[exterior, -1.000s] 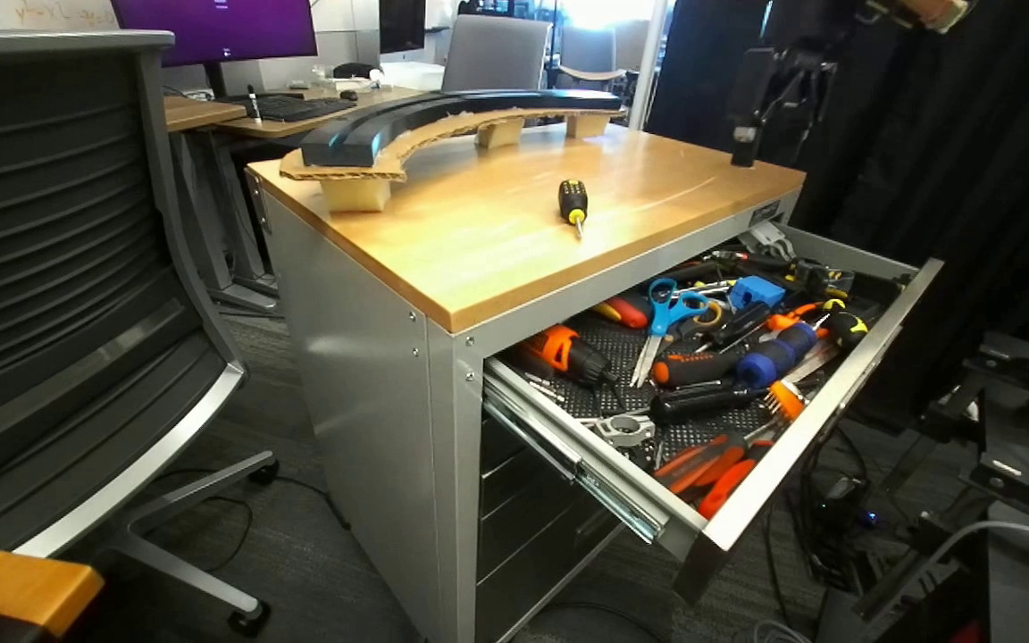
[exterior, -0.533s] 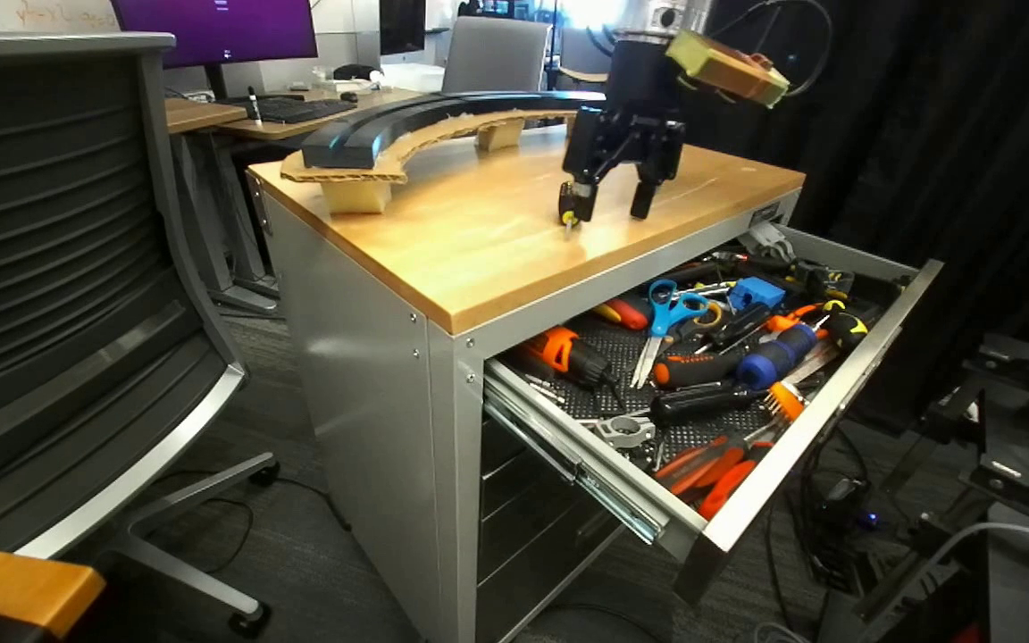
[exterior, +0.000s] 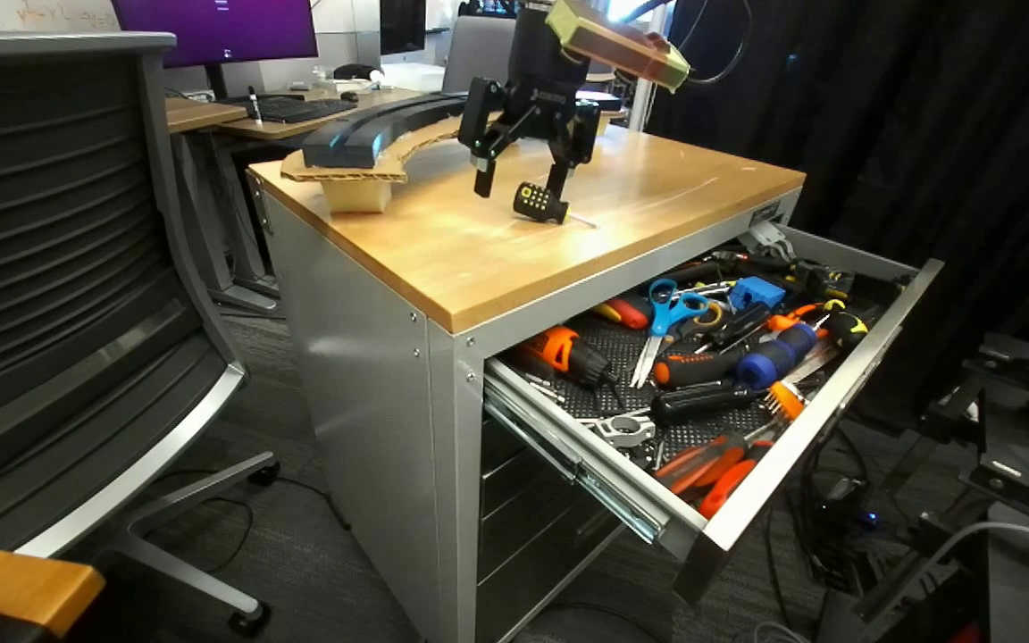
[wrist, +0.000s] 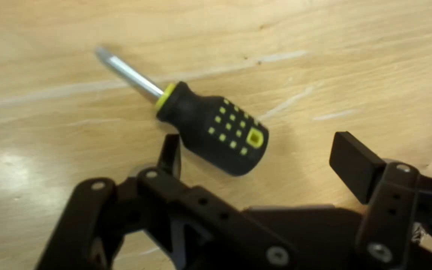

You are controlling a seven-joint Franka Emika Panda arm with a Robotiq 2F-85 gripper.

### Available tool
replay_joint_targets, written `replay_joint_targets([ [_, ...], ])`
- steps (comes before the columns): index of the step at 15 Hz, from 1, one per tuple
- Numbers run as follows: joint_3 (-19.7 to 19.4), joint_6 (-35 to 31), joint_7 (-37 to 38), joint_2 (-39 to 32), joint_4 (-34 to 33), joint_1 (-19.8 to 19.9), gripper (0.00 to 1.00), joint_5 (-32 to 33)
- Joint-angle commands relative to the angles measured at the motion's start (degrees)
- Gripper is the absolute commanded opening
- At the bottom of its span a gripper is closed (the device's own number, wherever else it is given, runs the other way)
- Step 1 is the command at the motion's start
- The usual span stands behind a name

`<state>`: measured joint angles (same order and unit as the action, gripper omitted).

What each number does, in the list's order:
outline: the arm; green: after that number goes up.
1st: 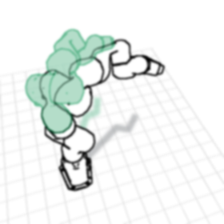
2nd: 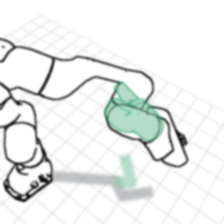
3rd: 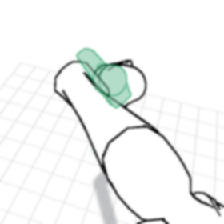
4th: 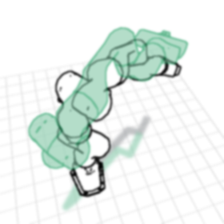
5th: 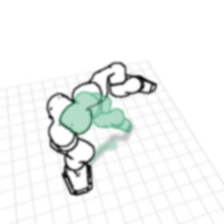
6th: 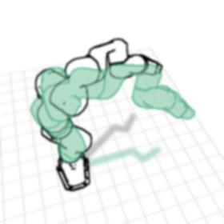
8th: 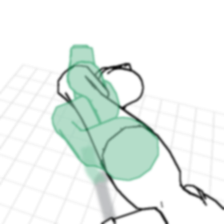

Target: Put the screwdriver in the open drawer and then close the drawer

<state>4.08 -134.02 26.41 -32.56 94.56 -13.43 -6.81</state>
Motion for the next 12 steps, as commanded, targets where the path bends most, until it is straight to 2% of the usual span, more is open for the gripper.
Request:
replay_joint_targets([
  [1,-2.77,0.74,4.14,-6.05,-7.57,-1.53,1.0,1.83],
  [2,-3.61,0.44,5.17,-7.2,-8.38,-1.86,0.75,2.4],
  [4,-4.1,3.85,5.54,-9.03,-10.02,-1.68,0.66,2.66],
  [10,-3.1,20.04,2.53,-6.64,-10.43,-2.24,0.19,5.27],
  [12,-2.33,25.36,0.21,-6.37,-10.19,-2.0,0.06,5.87],
])
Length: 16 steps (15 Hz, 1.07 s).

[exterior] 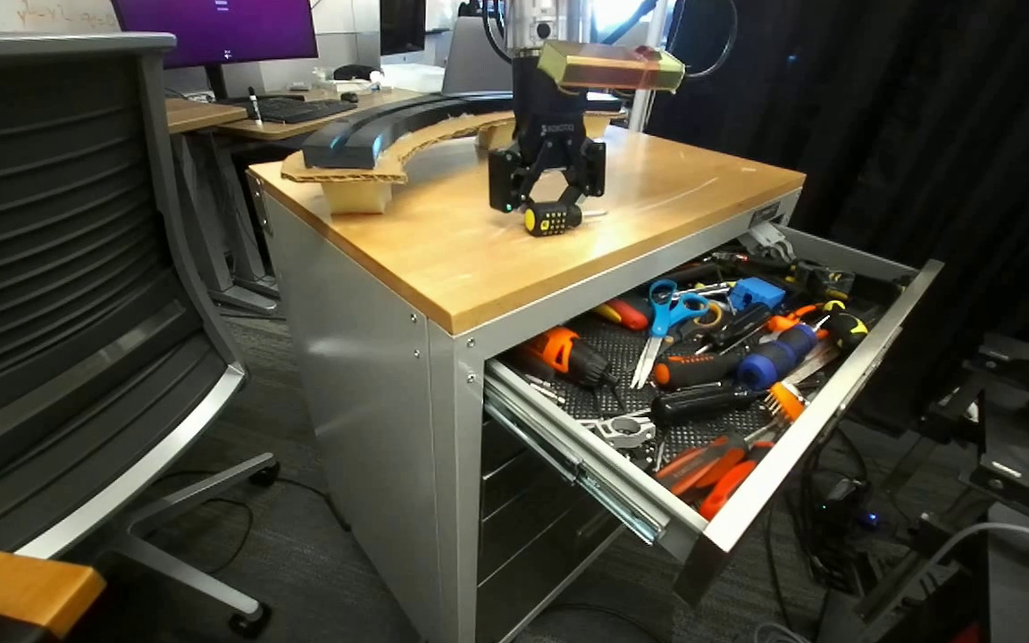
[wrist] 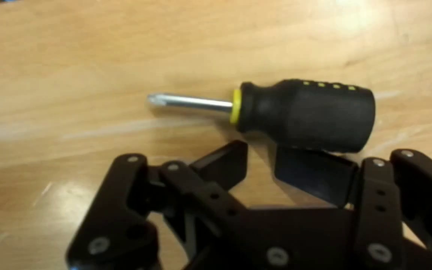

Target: Put the screwdriver in the open drawer and then close the drawer

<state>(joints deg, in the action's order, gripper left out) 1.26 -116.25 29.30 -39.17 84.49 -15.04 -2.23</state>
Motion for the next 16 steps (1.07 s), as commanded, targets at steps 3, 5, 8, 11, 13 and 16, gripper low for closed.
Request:
replay_joint_targets([
  [3,1.58,13.62,-8.05,1.02,1.28,0.61,0.0,1.36],
  [5,1.71,16.81,-11.84,1.71,2.75,0.88,0.05,2.19],
  [8,1.63,22.48,-16.89,2.37,4.48,1.06,0.06,4.09],
  [11,0.68,18.59,-15.22,4.61,7.68,1.01,0.31,5.76],
  [13,-0.01,13.56,-12.2,8.65,11.07,1.32,0.4,5.85],
  [16,-0.51,8.67,-8.24,16.36,18.43,1.6,0.61,6.12],
])
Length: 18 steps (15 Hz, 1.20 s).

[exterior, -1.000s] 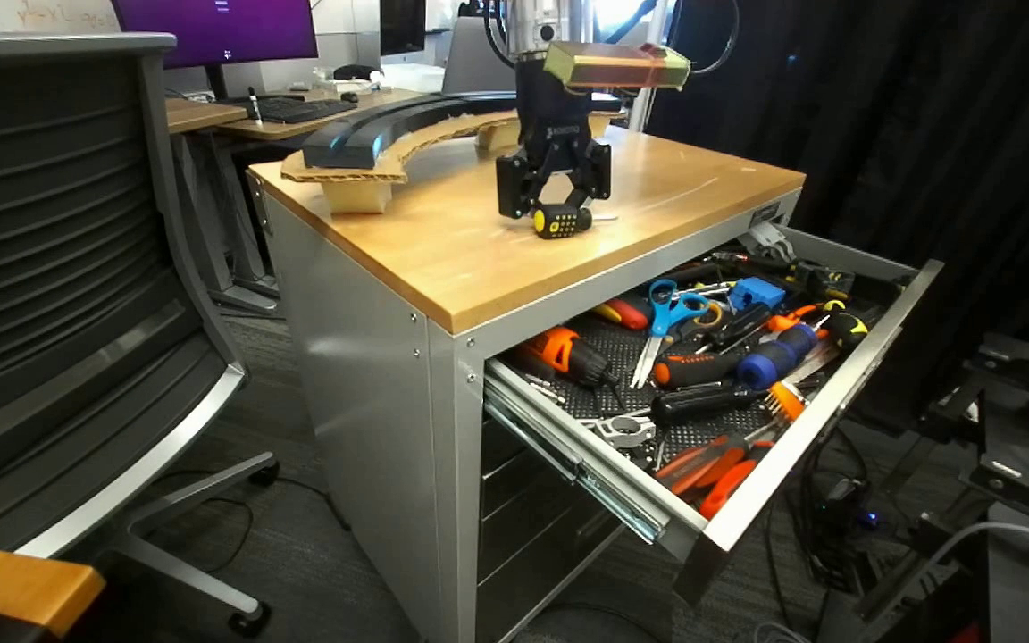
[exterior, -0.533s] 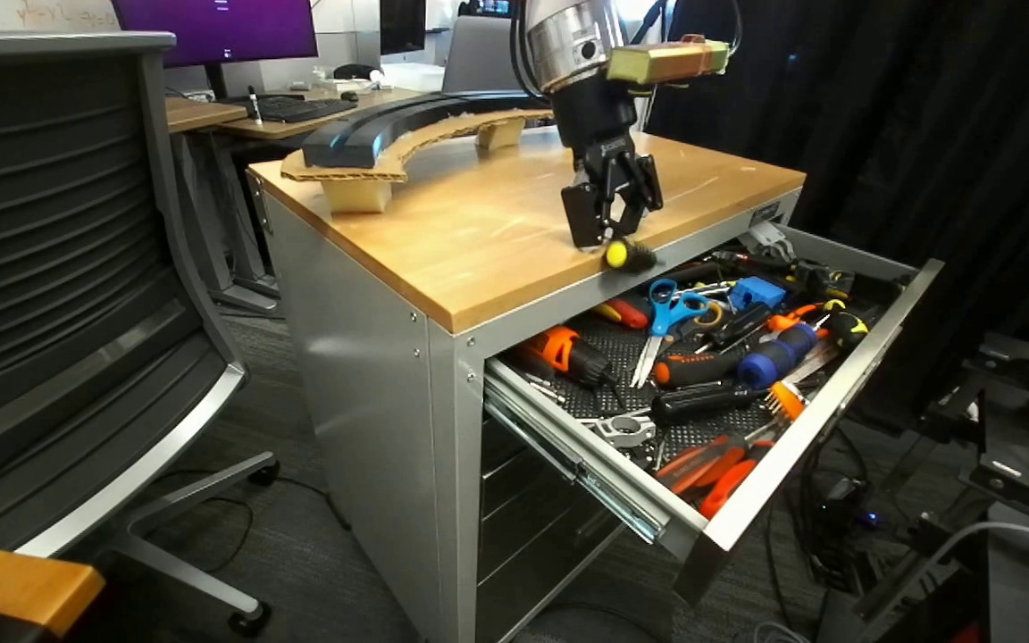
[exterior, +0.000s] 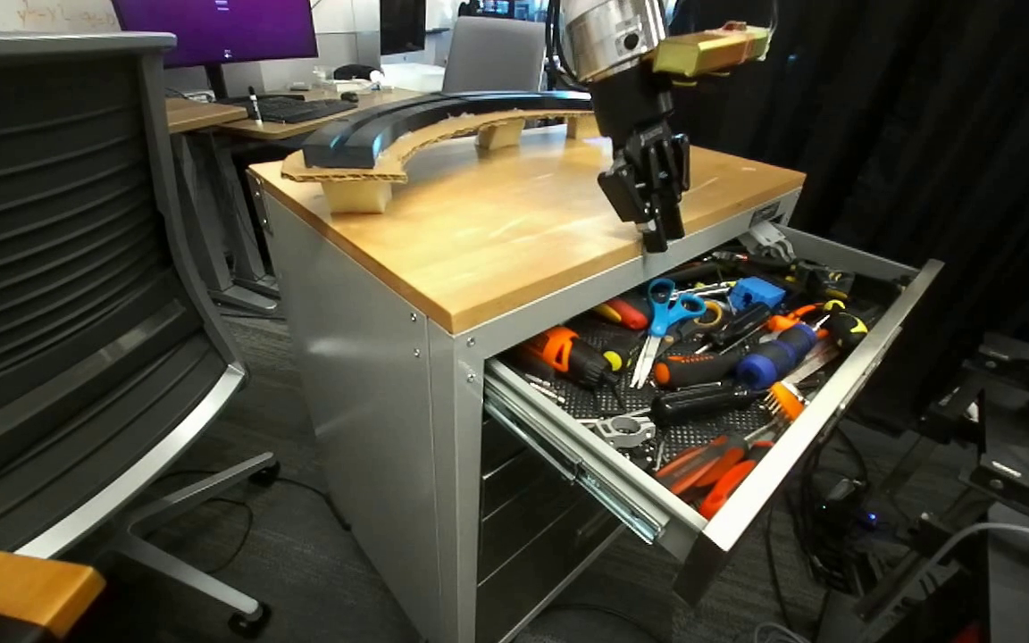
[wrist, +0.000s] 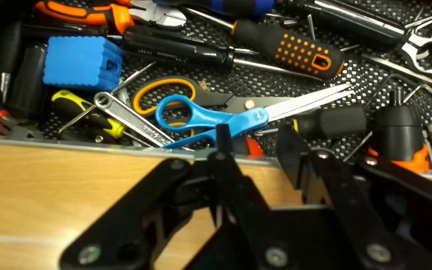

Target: Put the screwdriver in the open drawer and then close the drawer

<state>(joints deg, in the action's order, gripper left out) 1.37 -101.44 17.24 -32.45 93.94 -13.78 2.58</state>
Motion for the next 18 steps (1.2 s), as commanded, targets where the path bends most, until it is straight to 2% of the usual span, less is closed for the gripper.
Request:
replay_joint_targets([
  [1,-1.18,-7.87,5.9,12.89,12.37,0.25,0.68,2.18],
  [4,-1.78,-6.67,11.24,20.04,20.43,0.8,0.92,4.02],
  [5,-2.11,-4.6,13.59,21.14,22.52,1.17,0.98,4.7],
  [6,-2.3,-3.25,15.41,22.01,24.77,1.94,1.0,4.6],
  [10,-2.6,2.25,11.77,21.21,32.1,6.77,1.0,-0.45],
  [12,-3.15,1.89,6.86,17.18,33.85,9.5,1.0,-2.22],
  [15,-3.95,3.88,0.87,9.16,31.97,12.65,1.0,-3.35],
  [16,-3.97,4.96,-1.54,6.83,30.88,13.44,0.96,-3.24],
  [17,-3.72,5.62,-4.61,5.12,30.0,14.16,0.74,-2.96],
  [18,-3.45,6.24,-7.4,3.48,29.2,14.81,0.71,-2.78],
])
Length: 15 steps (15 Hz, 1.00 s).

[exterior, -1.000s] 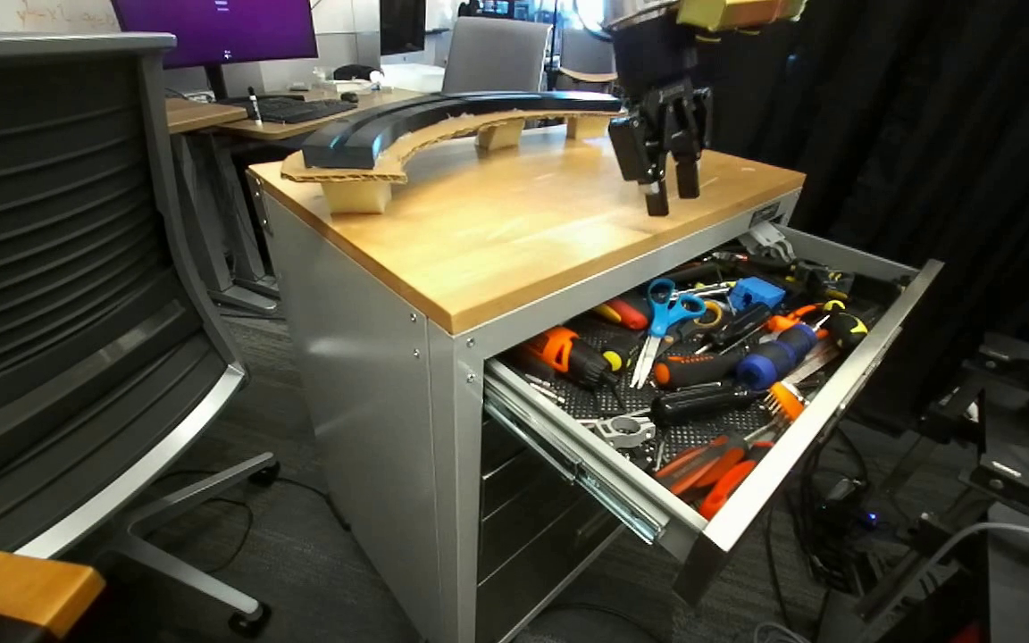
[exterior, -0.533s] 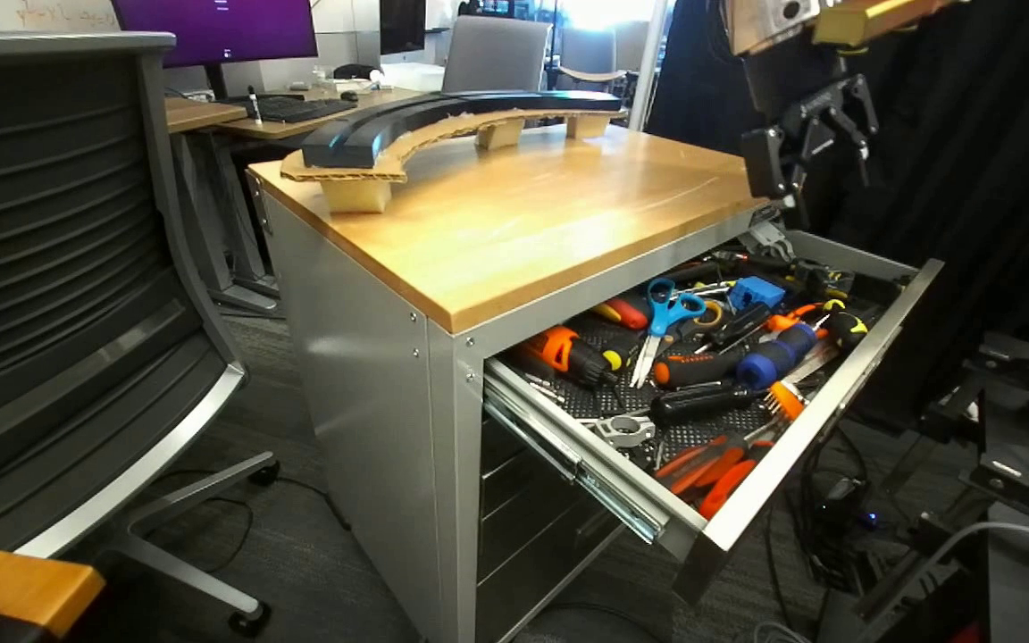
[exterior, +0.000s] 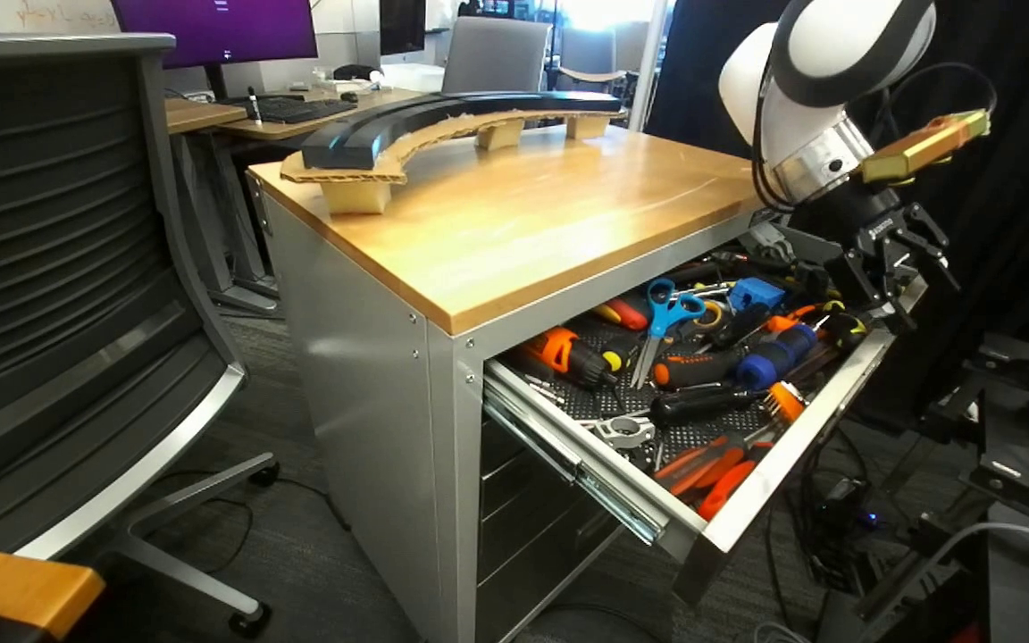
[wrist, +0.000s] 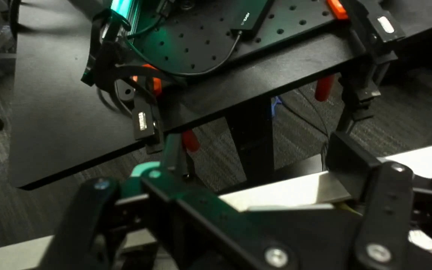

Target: Put the screwdriver in the open drawer and then close the drawer

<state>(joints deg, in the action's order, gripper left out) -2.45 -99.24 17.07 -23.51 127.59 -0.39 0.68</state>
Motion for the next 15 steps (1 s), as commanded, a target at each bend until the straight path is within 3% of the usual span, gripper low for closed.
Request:
replay_joint_targets([
  [1,0.53,5.62,-9.93,-7.07,-5.65,1.91,0.69,-0.45],
  [3,0.9,8.88,-13.7,-10.5,-8.57,2.36,0.52,-0.3],
  [7,0.37,-0.34,-9.07,-11.62,-10.23,0.86,0.21,-1.23],
  [10,0.59,-2.33,-7.63,-12.27,-12.11,-0.15,0.01,-1.42],
  [15,0.16,-5.07,-4.18,-12.99,-14.28,-2.04,0.0,0.96],
])
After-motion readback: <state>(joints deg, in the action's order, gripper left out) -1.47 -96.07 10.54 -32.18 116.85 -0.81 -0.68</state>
